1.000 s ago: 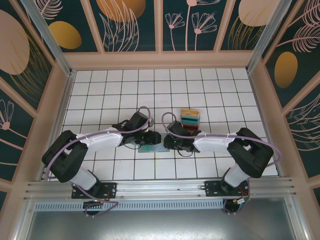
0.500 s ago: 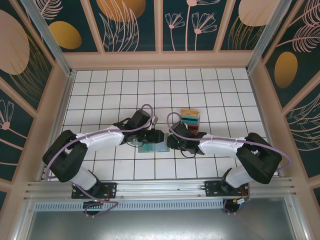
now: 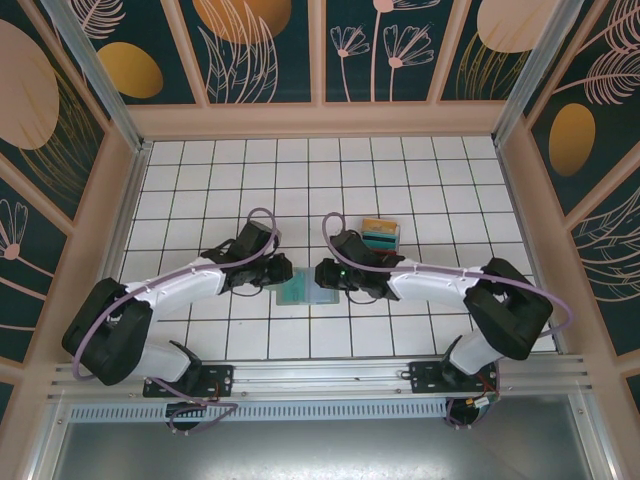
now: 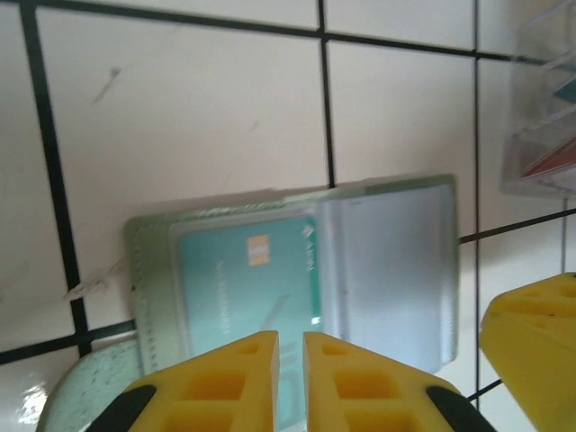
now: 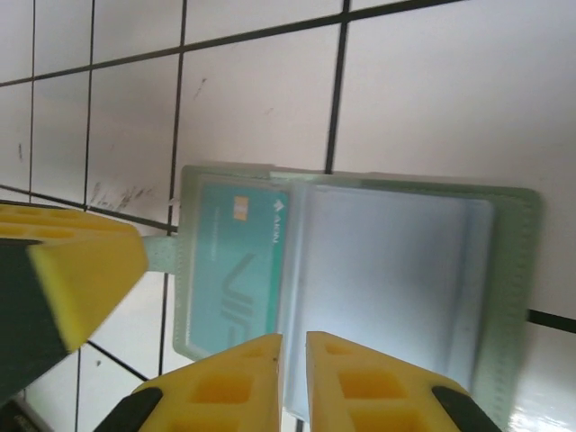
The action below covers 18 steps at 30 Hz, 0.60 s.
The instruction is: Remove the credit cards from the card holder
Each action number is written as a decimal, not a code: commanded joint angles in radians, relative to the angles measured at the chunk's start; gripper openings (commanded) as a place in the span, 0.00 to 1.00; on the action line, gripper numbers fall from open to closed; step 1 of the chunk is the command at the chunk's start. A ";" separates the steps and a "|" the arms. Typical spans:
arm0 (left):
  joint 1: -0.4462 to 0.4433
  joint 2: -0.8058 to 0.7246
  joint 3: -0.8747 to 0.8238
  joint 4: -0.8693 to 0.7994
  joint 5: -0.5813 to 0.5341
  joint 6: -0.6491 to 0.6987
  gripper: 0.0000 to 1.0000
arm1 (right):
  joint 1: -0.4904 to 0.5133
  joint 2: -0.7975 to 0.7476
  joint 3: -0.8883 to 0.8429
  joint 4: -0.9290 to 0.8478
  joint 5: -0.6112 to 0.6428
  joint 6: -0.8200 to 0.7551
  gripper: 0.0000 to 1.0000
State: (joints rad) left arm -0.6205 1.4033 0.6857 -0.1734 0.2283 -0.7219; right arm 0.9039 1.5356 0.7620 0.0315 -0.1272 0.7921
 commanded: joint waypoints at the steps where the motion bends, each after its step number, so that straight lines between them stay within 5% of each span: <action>1: 0.001 0.009 -0.028 -0.004 0.004 -0.001 0.15 | -0.004 0.041 0.044 0.042 -0.072 0.008 0.14; 18: 0.001 0.084 -0.051 0.000 0.001 -0.015 0.10 | -0.004 0.157 0.103 0.036 -0.154 0.000 0.18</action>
State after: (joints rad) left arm -0.6209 1.4715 0.6491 -0.1684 0.2245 -0.7269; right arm 0.9039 1.6772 0.8337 0.0563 -0.2581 0.7914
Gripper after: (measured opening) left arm 0.104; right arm 0.172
